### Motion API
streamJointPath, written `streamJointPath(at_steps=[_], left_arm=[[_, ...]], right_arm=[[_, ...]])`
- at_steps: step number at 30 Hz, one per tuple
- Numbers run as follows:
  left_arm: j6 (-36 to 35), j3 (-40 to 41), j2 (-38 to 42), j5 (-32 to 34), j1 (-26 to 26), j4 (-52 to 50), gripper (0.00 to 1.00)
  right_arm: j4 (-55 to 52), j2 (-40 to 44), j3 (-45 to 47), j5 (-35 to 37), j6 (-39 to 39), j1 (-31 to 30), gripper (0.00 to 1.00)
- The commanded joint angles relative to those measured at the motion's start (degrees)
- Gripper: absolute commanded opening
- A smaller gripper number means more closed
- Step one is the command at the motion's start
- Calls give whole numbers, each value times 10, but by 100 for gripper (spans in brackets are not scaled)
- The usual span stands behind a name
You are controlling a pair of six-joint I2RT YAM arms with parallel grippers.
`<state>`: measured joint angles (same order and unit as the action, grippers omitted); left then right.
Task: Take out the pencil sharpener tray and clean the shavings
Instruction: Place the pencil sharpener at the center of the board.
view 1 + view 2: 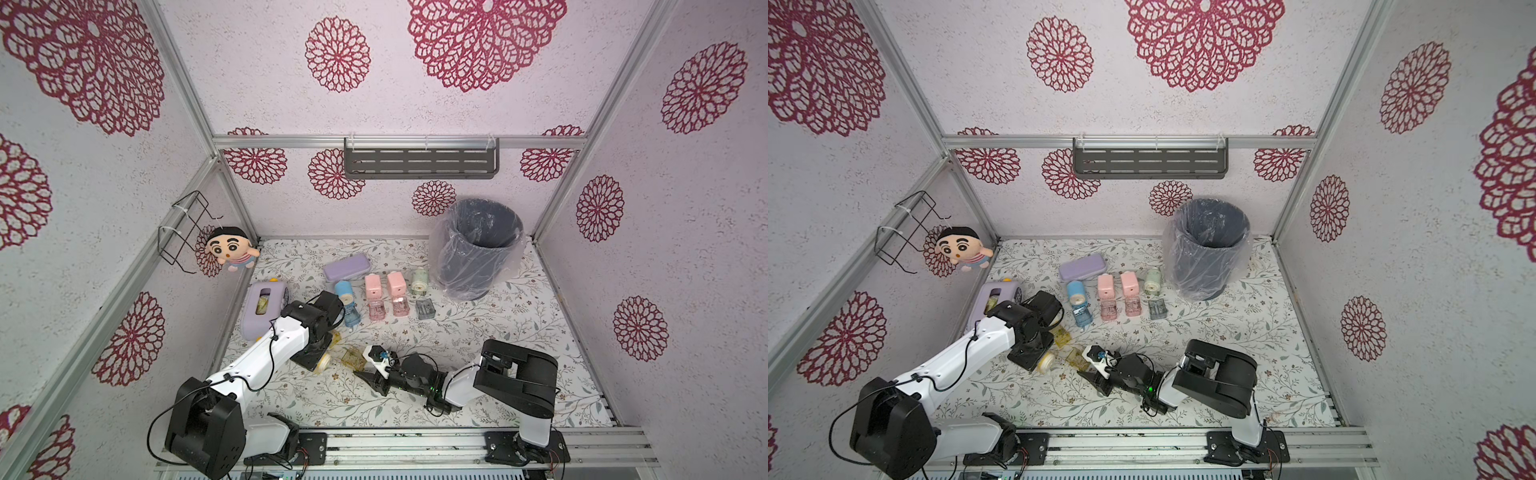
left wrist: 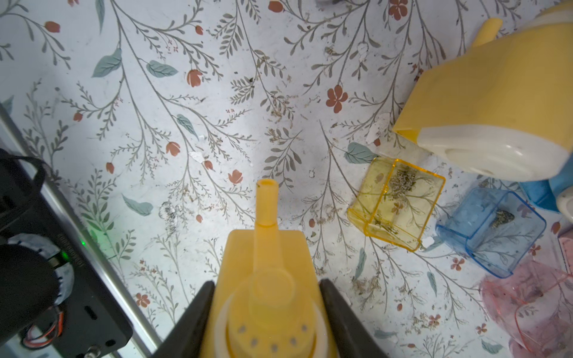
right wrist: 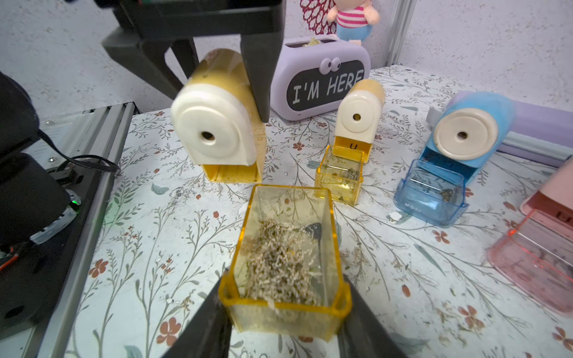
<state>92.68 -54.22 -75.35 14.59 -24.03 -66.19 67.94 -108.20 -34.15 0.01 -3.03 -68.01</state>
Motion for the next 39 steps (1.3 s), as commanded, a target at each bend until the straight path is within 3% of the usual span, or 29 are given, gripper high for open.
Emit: streamJointPath(at_steps=[1,9,17,27,37,39], left_arm=[[-28,22,13,15,22,59,30],[-84,91,14,-12,80,177,31],[-134,106,-14,-35,140,218,34],[-135,114,-3,-50,145,207,74],[-149,89,75,-48,144,168,99],[-161,82,102,-48,140,166,98]], right_arm=[[26,20,-2,5,-11,3,41],[20,-1,-17,2,-13,0,41],[2,-20,-44,-11,-10,-3,41],[-20,-34,-65,-23,-7,-5,40],[-19,-14,-56,-4,-16,-5,40],[-18,1,-45,3,-19,-6,40]])
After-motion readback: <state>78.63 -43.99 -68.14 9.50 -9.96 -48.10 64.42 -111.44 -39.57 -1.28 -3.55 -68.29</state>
